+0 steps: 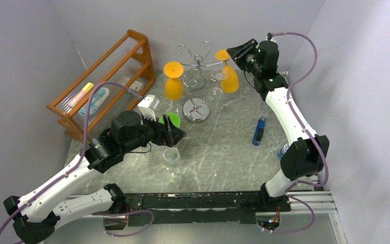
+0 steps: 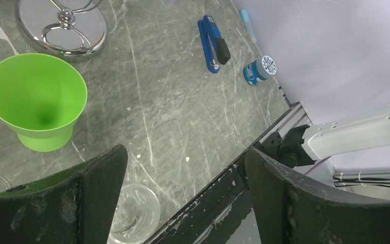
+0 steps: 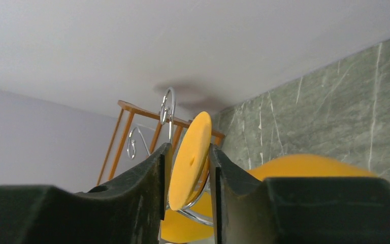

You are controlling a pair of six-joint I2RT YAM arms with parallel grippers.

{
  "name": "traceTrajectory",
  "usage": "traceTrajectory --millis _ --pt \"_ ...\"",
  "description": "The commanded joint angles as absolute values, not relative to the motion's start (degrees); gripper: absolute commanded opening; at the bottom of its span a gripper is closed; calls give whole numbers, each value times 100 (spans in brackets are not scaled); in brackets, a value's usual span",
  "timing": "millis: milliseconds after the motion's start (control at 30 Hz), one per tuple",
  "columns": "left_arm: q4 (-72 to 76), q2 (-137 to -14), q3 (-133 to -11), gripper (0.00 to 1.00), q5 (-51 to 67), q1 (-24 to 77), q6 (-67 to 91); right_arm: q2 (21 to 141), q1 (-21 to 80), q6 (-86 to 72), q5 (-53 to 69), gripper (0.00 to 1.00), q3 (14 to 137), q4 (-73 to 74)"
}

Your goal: Place the wine glass upside down on the wine glass rack

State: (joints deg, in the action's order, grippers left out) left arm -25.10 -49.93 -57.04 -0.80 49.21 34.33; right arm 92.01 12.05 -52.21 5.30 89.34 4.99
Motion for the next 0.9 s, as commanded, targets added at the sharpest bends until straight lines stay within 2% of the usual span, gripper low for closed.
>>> traceTrajectory --millis 0,333,500,733,867 --pt "-2475 -4961 -5756 89 -148 4905 3394 9168 1171 -5023 416 40 9151 706" --pt "-2715 -4921 -5827 91 -415 4906 3213 8905 1174 -4615 170 58 9140 960" --pt "-2913 -4971 -5945 93 -655 4909 3058 8424 1169 -4535 -214 61 8686 869" --pt "-3181 -5152 -6130 95 -801 4905 2814 7164 1169 -4194 -747 64 7719 1025" --pt "-3235 -5378 -6173 89 -833 4904 2661 6478 1171 -4005 -881 65 7274 1473"
